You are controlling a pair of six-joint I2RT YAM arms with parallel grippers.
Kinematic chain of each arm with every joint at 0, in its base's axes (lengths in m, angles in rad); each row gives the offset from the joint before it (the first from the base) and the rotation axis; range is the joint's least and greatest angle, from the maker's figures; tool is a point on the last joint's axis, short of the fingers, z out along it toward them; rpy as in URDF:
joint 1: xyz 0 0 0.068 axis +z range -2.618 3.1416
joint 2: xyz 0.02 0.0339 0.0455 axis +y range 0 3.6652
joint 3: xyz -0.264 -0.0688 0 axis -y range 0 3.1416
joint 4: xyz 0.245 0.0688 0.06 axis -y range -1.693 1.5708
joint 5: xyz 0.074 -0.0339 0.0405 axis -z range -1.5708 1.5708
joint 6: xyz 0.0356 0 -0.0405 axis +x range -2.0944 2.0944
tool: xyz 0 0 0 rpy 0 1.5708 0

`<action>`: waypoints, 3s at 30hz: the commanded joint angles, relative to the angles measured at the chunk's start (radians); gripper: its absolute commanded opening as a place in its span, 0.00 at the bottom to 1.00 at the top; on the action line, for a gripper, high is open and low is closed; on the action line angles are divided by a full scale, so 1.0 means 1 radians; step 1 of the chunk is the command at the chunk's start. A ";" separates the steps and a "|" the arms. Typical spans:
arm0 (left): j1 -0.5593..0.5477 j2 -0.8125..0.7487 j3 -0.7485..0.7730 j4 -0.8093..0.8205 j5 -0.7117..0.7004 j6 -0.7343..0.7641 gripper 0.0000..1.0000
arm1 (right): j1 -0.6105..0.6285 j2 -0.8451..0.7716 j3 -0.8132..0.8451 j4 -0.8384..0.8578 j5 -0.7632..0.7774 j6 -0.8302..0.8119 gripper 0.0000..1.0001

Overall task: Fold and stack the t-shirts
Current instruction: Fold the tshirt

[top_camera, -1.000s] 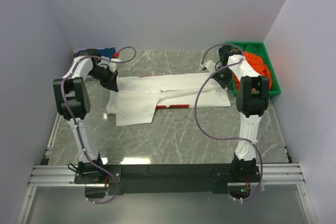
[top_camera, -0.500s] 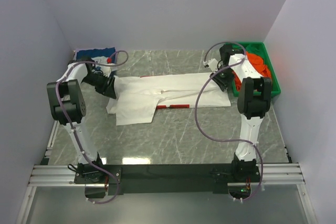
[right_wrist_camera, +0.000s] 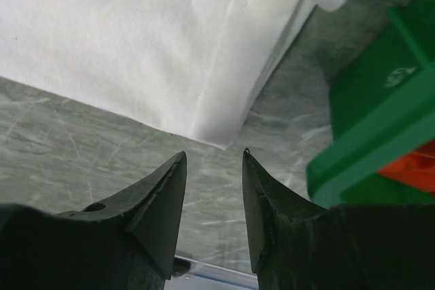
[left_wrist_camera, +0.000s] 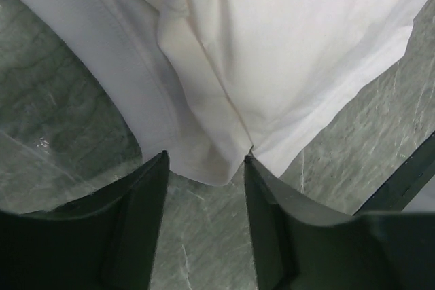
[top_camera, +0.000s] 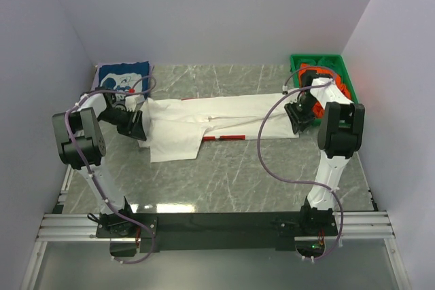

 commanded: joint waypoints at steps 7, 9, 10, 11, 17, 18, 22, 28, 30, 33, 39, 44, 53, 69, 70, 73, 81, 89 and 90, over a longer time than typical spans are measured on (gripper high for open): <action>-0.002 -0.005 0.005 0.033 0.028 -0.051 0.57 | 0.007 -0.036 -0.056 0.101 0.009 0.153 0.47; 0.000 -0.005 0.003 0.036 0.024 -0.050 0.57 | 0.005 -0.033 -0.059 0.110 0.021 0.170 0.47; -0.002 -0.003 0.002 0.036 0.022 -0.050 0.57 | 0.005 -0.030 -0.058 0.110 0.018 0.173 0.48; 0.000 -0.003 0.000 0.038 0.022 -0.051 0.57 | 0.004 -0.028 -0.055 0.110 0.015 0.179 0.48; -0.002 0.011 -0.008 0.074 0.030 -0.073 0.57 | -0.002 0.001 -0.039 0.124 0.022 0.227 0.49; 0.000 0.014 -0.002 0.079 0.033 -0.084 0.56 | -0.004 0.010 -0.033 0.126 0.015 0.237 0.49; -0.003 0.026 0.017 0.098 0.037 -0.104 0.55 | -0.016 0.044 -0.001 0.103 -0.011 0.244 0.39; -0.003 0.020 0.063 0.107 0.062 -0.136 0.50 | -0.022 0.055 0.022 0.081 -0.036 0.239 0.07; -0.003 0.006 0.084 0.108 0.085 -0.156 0.46 | -0.024 0.047 0.023 0.076 -0.036 0.230 0.00; -0.003 -0.006 0.106 0.120 0.117 -0.182 0.40 | -0.024 0.033 0.023 0.070 -0.037 0.221 0.00; -0.003 0.035 0.144 0.039 0.119 -0.176 0.40 | -0.024 0.024 0.034 0.057 -0.037 0.204 0.00; -0.007 0.024 0.100 0.001 0.041 -0.145 0.46 | -0.024 0.019 0.039 0.046 -0.045 0.195 0.00; -0.031 0.057 0.066 -0.025 0.002 -0.142 0.46 | -0.024 0.016 0.034 0.040 -0.028 0.170 0.00; -0.073 0.083 0.074 0.009 -0.021 -0.194 0.30 | -0.024 0.010 0.020 0.046 -0.031 0.162 0.00; -0.073 0.080 0.072 0.010 -0.019 -0.193 0.27 | -0.024 0.008 0.019 0.044 -0.031 0.159 0.00; -0.066 0.049 0.060 0.012 -0.001 -0.176 0.15 | -0.021 -0.002 0.013 0.043 -0.025 0.152 0.00; -0.028 -0.083 0.026 -0.082 0.060 -0.035 0.01 | -0.030 -0.080 -0.001 0.018 0.005 0.100 0.00; -0.016 -0.164 -0.084 -0.126 0.033 0.097 0.01 | -0.030 -0.105 -0.078 0.041 0.035 0.057 0.00; -0.014 -0.169 -0.096 -0.122 0.021 0.105 0.01 | -0.030 -0.110 -0.108 0.050 0.050 0.049 0.00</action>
